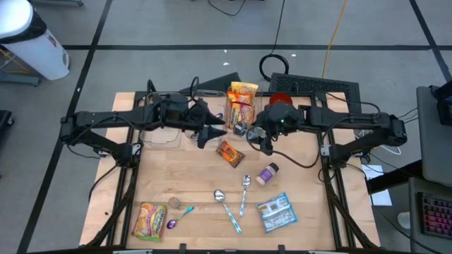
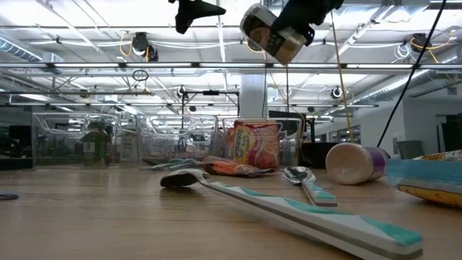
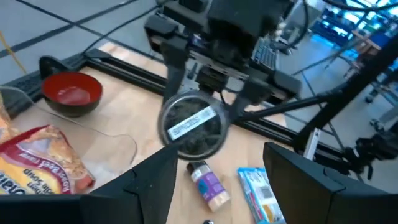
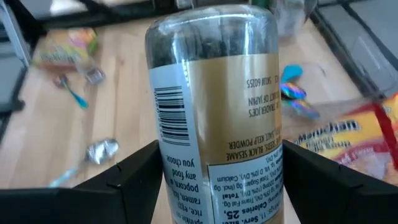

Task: Pick & Place Food Item
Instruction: Put the gold spice bottle into the left transparent bin

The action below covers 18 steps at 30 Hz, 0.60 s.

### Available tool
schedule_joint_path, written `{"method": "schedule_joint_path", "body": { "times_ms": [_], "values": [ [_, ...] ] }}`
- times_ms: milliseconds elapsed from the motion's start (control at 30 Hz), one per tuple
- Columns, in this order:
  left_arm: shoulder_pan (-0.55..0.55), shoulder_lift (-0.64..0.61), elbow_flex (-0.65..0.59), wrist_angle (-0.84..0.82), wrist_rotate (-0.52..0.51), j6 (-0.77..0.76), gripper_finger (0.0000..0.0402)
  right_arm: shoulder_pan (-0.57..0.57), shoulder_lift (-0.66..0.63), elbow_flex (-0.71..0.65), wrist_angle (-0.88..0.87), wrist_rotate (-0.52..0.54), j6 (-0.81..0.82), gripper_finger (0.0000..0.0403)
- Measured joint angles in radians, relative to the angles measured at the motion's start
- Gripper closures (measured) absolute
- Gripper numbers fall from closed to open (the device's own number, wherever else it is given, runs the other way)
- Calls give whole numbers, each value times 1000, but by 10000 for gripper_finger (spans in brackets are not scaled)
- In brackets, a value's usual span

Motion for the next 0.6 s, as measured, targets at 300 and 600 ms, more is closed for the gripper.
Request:
{"method": "schedule_joint_path", "body": {
  "times_ms": [300,600],
  "values": [
    [38,0,0,47,11,-7,158,-42,-2,1,139,-113,115,130],
    [39,0,0,127,12,7,142,-95,-1,1,250,-235,252,130]
  ]
}}
